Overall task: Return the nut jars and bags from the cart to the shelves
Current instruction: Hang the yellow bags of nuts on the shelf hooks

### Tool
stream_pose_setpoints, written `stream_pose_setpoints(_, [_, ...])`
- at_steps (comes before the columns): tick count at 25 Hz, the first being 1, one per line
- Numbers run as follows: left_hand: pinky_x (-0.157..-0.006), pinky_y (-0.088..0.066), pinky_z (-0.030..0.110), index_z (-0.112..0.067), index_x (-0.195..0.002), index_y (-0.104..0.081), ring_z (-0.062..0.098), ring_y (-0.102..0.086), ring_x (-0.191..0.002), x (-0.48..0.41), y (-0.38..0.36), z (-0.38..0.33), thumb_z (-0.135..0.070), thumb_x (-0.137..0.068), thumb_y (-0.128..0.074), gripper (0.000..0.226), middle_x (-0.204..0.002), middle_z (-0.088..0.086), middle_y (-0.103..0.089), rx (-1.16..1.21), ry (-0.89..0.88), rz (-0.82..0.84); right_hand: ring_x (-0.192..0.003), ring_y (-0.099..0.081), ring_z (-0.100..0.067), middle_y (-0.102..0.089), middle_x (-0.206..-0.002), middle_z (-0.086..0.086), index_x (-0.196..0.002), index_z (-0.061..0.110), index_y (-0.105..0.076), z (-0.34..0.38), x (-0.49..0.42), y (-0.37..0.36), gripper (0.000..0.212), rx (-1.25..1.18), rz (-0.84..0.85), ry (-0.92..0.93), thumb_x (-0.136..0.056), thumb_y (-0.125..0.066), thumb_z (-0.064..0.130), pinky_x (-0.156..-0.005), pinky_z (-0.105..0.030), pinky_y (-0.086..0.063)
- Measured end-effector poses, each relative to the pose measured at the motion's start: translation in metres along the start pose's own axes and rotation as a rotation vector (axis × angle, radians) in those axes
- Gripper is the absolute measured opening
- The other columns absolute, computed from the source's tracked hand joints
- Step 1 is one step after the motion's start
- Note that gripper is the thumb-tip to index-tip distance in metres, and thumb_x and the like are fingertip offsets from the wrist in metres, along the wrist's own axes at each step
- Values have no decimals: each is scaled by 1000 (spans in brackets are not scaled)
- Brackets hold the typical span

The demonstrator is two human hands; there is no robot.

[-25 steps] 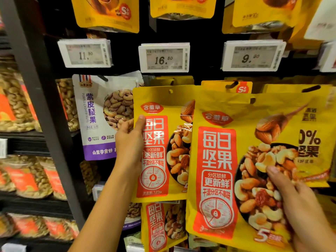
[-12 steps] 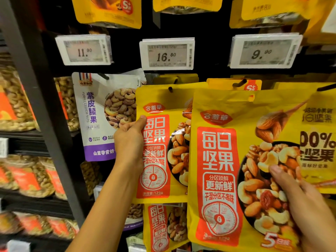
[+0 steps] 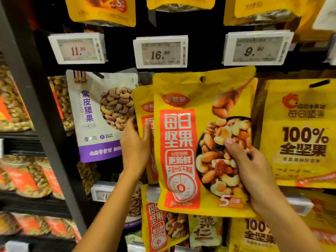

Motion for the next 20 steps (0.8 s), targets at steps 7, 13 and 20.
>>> stream_pose_setpoints(7, [-61,-42,21,-25,-76,-56,-1,-59,-72,27,33,-5,-60,-90,-26,49,-74,-8,-62,132,94,-9,-94,-68,-10,-73,-96,9,-100,30,-65,-17,-18,-50,53,-5,89,-23,-57,-62,61,-84,-31,-55])
stream_pose_setpoints(13, [-71,-48,32,-25,-90,-59,15,-64,-85,8,27,3,-55,-92,-38,37,-89,-3,-67,155,170,110,-101,-66,-16,-72,-105,4,-112,26,-63,-23,-26,-65,64,27,181,-52,-60,-61,62,-92,-38,-51])
stream_pose_setpoints(20, [-64,-45,28,-20,-80,-59,11,-64,-72,-20,17,-5,-52,-96,-33,44,-78,-2,-66,109,148,113,-86,-70,-5,-75,-87,9,-86,33,-73,-9,-36,-76,44,114,267,-14,-75,-46,66,-79,-22,-55])
Point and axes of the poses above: each hand's wrist, its own x-axis away from the middle knuckle, its own y-axis out of the back of the hand, z = x × y, the point moved 10 cm from there along -x, towards the middle knuckle
